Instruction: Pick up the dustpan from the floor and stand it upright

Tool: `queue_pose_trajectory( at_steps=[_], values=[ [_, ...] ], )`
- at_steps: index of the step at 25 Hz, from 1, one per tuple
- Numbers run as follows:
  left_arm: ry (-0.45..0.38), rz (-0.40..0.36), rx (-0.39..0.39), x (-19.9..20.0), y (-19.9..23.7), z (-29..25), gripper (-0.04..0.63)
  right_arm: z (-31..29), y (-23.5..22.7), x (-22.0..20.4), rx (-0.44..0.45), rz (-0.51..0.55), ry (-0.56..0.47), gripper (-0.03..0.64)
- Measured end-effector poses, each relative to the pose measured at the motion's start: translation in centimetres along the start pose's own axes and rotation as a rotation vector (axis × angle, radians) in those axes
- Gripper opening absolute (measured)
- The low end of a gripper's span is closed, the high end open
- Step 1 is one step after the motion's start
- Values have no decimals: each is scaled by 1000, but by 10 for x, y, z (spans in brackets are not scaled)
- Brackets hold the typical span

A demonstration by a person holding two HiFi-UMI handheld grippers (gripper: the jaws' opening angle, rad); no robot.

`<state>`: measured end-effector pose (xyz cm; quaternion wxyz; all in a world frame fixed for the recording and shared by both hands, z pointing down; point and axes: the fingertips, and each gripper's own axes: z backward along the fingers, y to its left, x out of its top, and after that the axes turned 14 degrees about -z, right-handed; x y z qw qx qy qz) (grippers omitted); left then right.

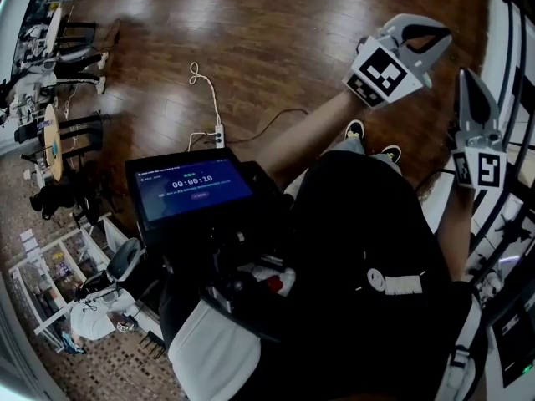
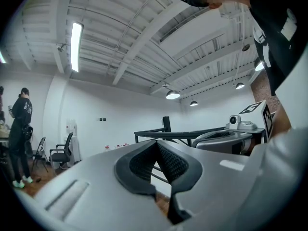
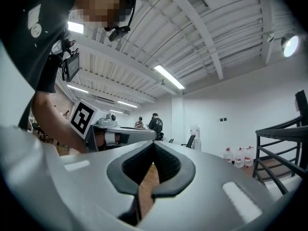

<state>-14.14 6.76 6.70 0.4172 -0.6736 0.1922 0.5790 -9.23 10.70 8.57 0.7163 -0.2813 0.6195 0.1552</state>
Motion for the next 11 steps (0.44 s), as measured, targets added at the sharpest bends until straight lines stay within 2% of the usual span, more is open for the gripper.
queue_pose_trajectory(
  at_steps=[4,11],
  values=[
    [7,-20,1,-4,-16,-1,18,11,-3,-6,4,5,-2,2],
    [-23,19,13,15,-8,8,17,4,8,12,5,21,-9,2]
  ],
)
